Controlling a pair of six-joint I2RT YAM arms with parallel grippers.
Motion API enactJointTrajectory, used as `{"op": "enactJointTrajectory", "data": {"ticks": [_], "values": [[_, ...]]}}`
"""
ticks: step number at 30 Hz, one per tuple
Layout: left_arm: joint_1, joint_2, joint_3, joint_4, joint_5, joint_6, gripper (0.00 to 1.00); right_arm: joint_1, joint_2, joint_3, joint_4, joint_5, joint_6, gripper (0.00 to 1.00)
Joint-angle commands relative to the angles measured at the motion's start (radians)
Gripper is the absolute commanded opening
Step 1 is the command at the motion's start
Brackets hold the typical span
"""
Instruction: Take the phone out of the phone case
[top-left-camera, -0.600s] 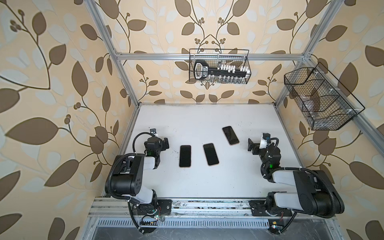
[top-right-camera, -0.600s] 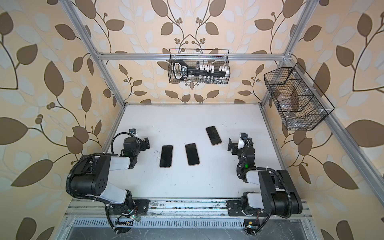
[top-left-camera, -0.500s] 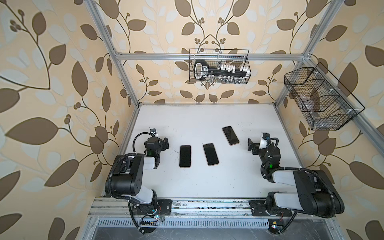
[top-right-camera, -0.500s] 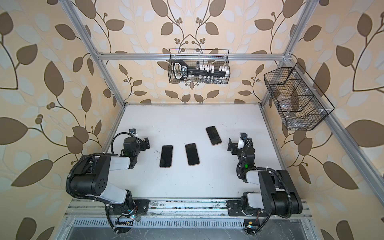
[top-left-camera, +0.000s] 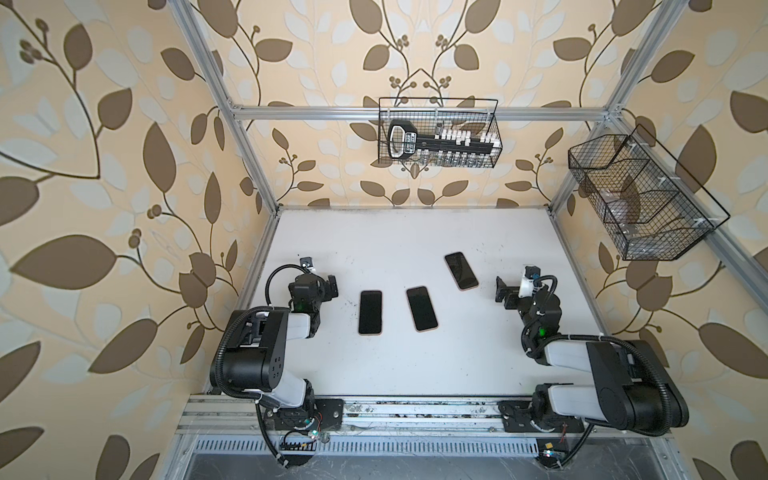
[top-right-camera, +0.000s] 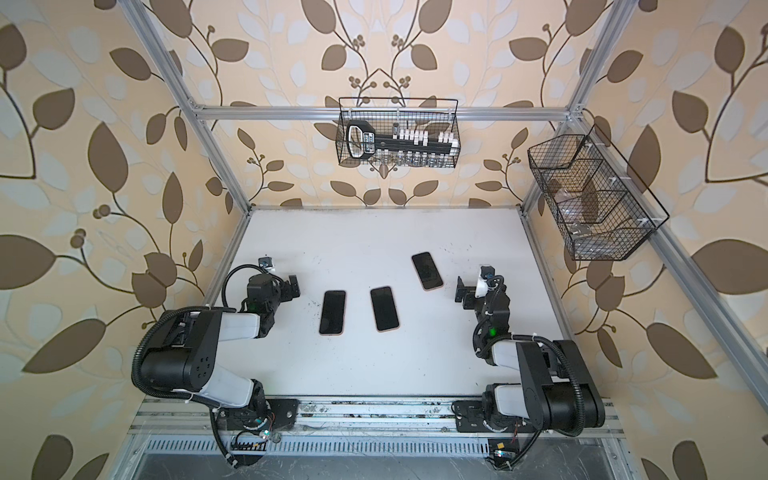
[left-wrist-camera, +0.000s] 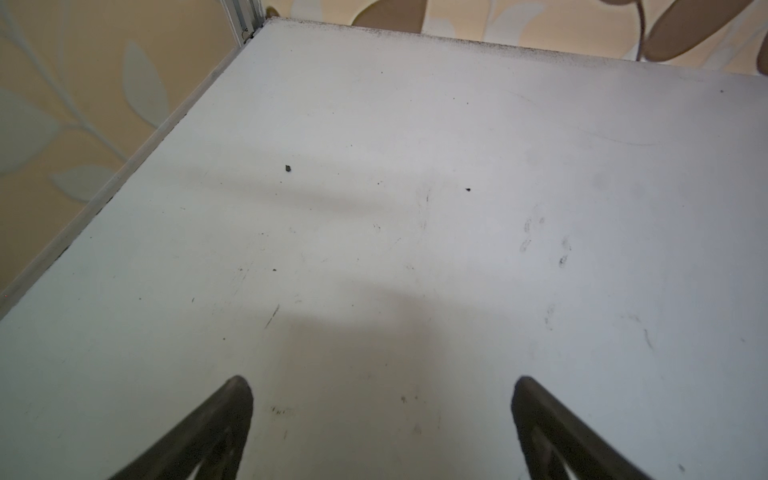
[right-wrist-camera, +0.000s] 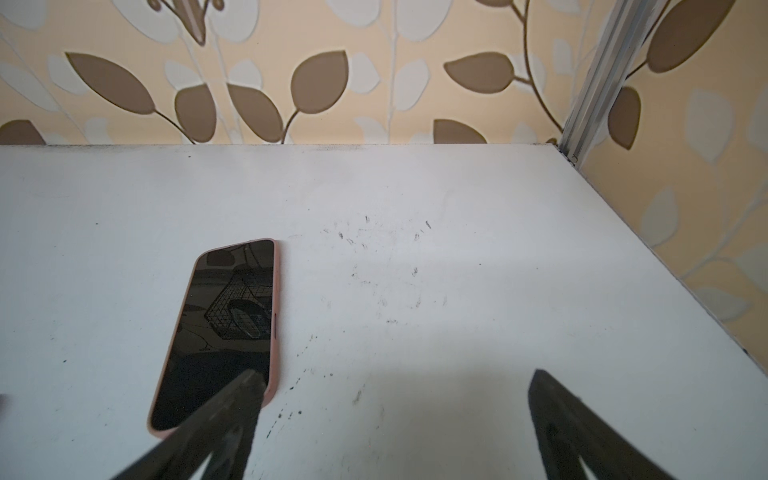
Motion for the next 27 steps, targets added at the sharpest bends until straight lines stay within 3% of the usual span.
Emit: {"op": "enactJointTrajectory", "data": {"ticks": [1,22,27], "values": [[0.007,-0.018,0.006,0.027,-0.018,-0.002,0.99,-0.001,0.000,0.005,0.020,0.006,-0.016,1.00],[0.008,-0.021,0.002,0.035,-0.024,0.001,0.99,-0.008,-0.003,0.003,0.023,-0.010,-0.009,1.00],[0.007,-0.127,0.113,-0.220,-0.094,-0.028,0.99,-0.014,-0.069,0.049,-0.107,-0.029,-0.011,1.00]]}}
